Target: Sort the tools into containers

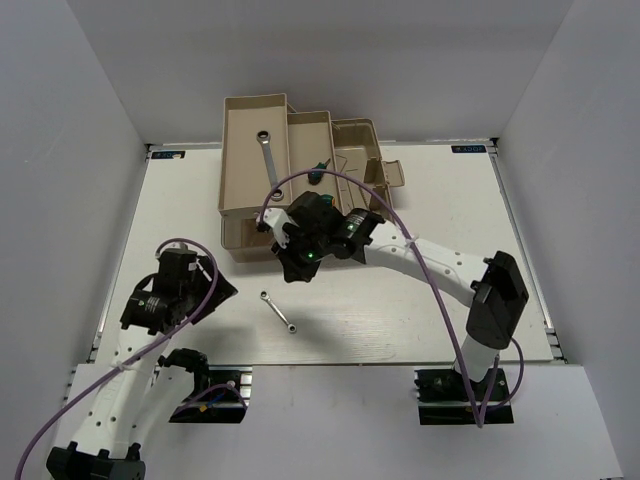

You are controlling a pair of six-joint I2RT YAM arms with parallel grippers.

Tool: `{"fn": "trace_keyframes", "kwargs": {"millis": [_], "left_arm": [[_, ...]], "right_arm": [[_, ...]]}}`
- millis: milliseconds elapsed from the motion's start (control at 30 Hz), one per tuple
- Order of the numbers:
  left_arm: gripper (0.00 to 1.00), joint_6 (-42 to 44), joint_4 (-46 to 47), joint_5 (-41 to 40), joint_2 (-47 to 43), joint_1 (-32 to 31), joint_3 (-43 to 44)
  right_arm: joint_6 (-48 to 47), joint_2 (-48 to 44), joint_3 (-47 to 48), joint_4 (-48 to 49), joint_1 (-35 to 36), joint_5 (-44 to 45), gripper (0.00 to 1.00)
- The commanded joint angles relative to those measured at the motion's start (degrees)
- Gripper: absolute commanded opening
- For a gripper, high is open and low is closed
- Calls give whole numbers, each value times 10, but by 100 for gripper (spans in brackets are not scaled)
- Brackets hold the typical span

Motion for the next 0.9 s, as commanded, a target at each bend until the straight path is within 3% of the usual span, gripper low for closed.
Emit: {"fn": "trace_keyframes", "kwargs": {"millis": [0, 167, 200, 233, 333, 633, 767, 867], "left_arm": [[78, -4, 50, 15, 4, 3, 2], [78, -4, 40, 15, 4, 3, 2], [78, -4, 40, 10, 4, 3, 2], [78, -9, 33, 10, -3, 3, 2], [78, -15, 13, 5, -17, 3, 2], [78, -15, -57, -29, -79, 3, 57], [78, -15, -89, -47, -90, 3, 78], [78, -15, -101, -52, -90, -2, 91]], "right_arm": [[6, -11, -6, 24, -8, -14, 0], [-1, 3, -23, 27, -9, 0, 0], [0, 10, -20, 24, -9, 1, 16], [-2, 35, -17, 24, -9, 3, 25], [-1, 77, -1, 20, 1, 4, 38], [24, 189, 97, 20, 57, 82, 49], [51, 240, 132, 17, 65, 112, 61], [57, 262, 150, 25, 72, 132, 61]]}}
